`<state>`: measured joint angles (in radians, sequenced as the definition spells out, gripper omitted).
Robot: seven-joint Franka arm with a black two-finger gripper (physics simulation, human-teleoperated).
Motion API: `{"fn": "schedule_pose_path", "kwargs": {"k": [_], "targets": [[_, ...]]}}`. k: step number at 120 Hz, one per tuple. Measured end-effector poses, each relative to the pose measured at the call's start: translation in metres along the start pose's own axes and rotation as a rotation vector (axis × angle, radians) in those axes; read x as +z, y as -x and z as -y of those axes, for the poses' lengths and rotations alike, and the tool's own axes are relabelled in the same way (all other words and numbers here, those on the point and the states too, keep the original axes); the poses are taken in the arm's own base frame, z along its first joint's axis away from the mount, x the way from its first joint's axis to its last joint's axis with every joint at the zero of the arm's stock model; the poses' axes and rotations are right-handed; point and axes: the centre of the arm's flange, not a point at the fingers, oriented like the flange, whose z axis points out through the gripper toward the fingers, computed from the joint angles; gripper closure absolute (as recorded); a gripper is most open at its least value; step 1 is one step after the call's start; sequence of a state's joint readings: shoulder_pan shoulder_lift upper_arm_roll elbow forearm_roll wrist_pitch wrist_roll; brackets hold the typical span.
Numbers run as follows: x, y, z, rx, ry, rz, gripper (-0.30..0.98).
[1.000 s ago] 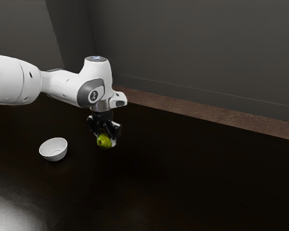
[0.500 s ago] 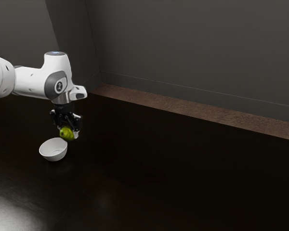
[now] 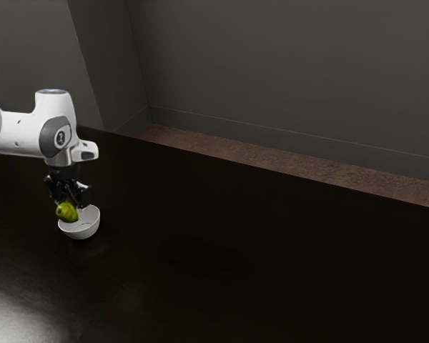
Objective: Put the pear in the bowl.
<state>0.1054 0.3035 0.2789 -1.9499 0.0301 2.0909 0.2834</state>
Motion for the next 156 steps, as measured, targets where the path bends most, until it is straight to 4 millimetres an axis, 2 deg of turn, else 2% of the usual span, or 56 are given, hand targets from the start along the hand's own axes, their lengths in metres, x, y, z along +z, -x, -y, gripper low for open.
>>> {"fn": "schedule_pose_path", "kwargs": {"k": [21,53,71,88,101,105,111,121,125,134,139,145,156], "targets": [[0.015,-0.001,0.000,0.032,-0.002,0.015,0.39],[0.013,-0.008,-0.002,0.074,-0.010,-0.001,0.38],[0.013,-0.009,-0.004,0.090,-0.005,-0.004,0.20],[0.012,-0.009,-0.004,0.103,-0.001,-0.006,0.10],[-0.006,-0.009,-0.011,0.121,-0.003,-0.034,0.06],[-0.017,-0.008,-0.016,0.130,-0.004,-0.051,0.05],[-0.044,-0.004,-0.025,0.145,-0.005,-0.086,0.04],[-0.107,0.010,-0.054,0.181,0.007,-0.169,0.03],[-0.142,0.009,-0.074,0.205,0.016,-0.220,0.02],[-0.244,0.011,-0.143,0.301,0.022,-0.343,0.02],[-0.283,0.025,-0.186,0.359,0.033,-0.361,0.01],[-0.306,0.045,-0.235,0.428,0.047,-0.338,0.01],[-0.316,0.074,-0.317,0.547,0.054,-0.270,0.01]]}}
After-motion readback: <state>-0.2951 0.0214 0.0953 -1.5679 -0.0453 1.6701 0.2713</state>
